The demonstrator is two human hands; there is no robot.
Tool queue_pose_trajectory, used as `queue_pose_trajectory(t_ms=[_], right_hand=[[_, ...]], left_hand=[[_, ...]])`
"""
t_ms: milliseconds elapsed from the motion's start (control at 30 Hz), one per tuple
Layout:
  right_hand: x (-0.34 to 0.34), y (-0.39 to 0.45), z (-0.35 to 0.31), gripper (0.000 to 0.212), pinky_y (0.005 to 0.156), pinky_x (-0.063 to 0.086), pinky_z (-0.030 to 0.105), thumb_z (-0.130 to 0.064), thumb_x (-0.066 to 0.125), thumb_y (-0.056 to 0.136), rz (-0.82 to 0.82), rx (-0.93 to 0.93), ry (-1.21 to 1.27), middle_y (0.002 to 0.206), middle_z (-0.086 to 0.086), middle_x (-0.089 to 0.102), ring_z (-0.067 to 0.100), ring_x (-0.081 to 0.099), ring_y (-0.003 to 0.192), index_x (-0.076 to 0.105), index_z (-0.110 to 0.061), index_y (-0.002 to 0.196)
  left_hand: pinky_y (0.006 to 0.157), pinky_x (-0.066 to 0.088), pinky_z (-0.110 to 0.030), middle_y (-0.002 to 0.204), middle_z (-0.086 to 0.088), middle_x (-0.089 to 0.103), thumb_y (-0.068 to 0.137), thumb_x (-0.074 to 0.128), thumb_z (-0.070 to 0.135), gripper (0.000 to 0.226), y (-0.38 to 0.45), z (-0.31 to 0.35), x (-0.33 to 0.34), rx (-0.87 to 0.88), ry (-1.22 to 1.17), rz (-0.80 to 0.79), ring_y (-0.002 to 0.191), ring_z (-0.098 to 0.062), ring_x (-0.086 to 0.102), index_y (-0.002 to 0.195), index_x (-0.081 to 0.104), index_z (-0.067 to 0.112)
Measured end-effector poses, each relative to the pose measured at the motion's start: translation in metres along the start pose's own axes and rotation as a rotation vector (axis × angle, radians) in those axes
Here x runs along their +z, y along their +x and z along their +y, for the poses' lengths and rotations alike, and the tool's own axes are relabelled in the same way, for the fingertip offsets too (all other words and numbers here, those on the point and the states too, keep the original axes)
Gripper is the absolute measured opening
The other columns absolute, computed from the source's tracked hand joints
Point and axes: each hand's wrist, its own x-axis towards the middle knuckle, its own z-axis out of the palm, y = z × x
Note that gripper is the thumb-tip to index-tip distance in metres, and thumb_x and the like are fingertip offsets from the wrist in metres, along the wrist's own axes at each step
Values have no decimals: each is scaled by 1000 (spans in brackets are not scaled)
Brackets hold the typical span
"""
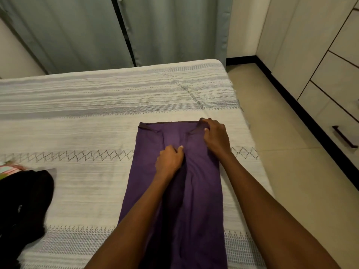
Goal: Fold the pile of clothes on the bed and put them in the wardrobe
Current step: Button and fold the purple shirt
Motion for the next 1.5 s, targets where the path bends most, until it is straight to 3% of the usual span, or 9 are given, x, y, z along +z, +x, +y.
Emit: queue_pose_trajectory(t_ms=[167, 267, 367, 567, 833, 933, 1167, 1367, 1500], right_hand=[[-2, 1, 33, 46, 96, 44, 46, -42, 57, 94, -9, 236, -112, 124, 19, 60, 41, 52, 116, 59, -9, 127], [2, 19, 40, 44, 88, 44, 42, -54, 56, 87, -95, 252, -128, 108, 15, 68, 40, 59, 106, 66, -13, 101], [6, 28, 42, 36, 81, 48, 40, -55, 55, 86, -91, 250, -124, 97, 13, 71, 39, 62, 98, 62, -20, 80], [25, 21, 39, 49, 89, 43, 44, -61, 47, 94, 48, 200, -265, 110, 8, 67, 35, 57, 107, 62, -15, 104], [10, -27, 38, 66, 105, 34, 48, -59, 48, 95, -13, 121, -107, 139, 9, 54, 34, 46, 127, 40, -17, 145], [-1, -69, 36, 68, 110, 36, 44, -54, 51, 97, -52, 94, 4, 144, 10, 49, 29, 44, 132, 35, -15, 150], [-32, -193, 18, 54, 107, 42, 41, -46, 58, 97, -45, 108, 86, 137, 8, 56, 25, 49, 128, 49, -15, 140], [-55, -300, -5, 34, 84, 47, 44, -47, 66, 89, 79, 96, -314, 107, 8, 63, 31, 54, 104, 69, -16, 100], [-66, -346, -29, 49, 85, 48, 42, -57, 51, 94, -129, 236, -472, 109, 13, 65, 34, 58, 104, 67, -11, 103]], left_hand=[[82, 48, -43, 107, -14, 66, 89, 43, 74, 70, 22, 21, 10, 40, 181, 9, 102, -39, 62, 100, 62, 7], [93, 45, -45, 126, -18, 59, 94, 50, 58, 58, 36, 38, 13, 60, 290, -4, 117, -42, 57, 121, 56, 6], [94, 43, -43, 127, -18, 59, 97, 46, 39, 38, 50, 42, 15, 34, 185, 19, 116, -41, 56, 118, 57, 9], [81, 44, -41, 112, -15, 65, 100, 48, 44, 33, 61, 16, 18, 102, 70, 165, 105, -41, 59, 105, 56, 12], [88, 43, -41, 119, -20, 61, 99, 56, 29, 35, 25, 17, -5, 182, -36, 40, 112, -37, 57, 120, 50, 2], [79, 48, -38, 102, -16, 66, 100, 53, 27, 29, -24, 6, -12, 214, -39, 5, 98, -32, 62, 118, 51, 4], [75, 49, -38, 102, -14, 66, 98, 53, 45, 37, -160, -37, -21, 114, 83, -125, 92, -32, 63, 99, 54, 7], [78, 48, -39, 111, -16, 63, 95, 48, 61, 57, -240, -61, -35, 93, 294, -210, 100, -36, 62, 106, 57, 6], [89, 48, -40, 123, -18, 61, 99, 46, 51, 49, -273, -62, -49, 94, 431, -212, 110, -37, 60, 116, 56, 7]])
